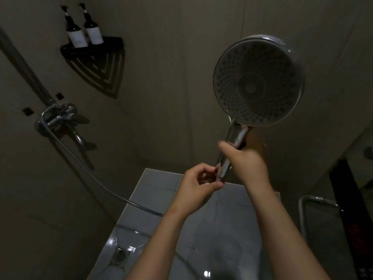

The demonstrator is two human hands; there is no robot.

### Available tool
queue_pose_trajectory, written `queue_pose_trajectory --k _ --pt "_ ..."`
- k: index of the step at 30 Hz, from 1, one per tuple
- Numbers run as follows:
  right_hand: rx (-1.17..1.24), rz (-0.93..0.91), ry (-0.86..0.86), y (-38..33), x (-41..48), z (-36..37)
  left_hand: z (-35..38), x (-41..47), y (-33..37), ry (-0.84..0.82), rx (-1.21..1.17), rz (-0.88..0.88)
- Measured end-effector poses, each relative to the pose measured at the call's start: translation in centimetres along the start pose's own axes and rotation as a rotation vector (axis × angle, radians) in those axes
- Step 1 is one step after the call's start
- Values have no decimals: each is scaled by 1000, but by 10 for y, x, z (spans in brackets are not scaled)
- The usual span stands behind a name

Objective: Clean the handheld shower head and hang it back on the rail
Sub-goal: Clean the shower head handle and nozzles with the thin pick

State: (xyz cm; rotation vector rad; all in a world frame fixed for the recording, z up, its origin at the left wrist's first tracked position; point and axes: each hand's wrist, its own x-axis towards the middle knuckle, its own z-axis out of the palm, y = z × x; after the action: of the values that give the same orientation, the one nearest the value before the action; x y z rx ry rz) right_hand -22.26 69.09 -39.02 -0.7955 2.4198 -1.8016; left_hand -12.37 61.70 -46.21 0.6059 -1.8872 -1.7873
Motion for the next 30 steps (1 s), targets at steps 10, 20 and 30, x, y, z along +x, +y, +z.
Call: queue_pose_trajectory --k 10,20,30 --pt "17 12 -21 -2 -3 2 16 -1 -1 142 105 56" --pt "34 53 -24 -1 -5 1 23 -6 -10 3 229 53" --pt "18 247 -164 -2 -5 -10 19 -8 -11 -76 232 51"
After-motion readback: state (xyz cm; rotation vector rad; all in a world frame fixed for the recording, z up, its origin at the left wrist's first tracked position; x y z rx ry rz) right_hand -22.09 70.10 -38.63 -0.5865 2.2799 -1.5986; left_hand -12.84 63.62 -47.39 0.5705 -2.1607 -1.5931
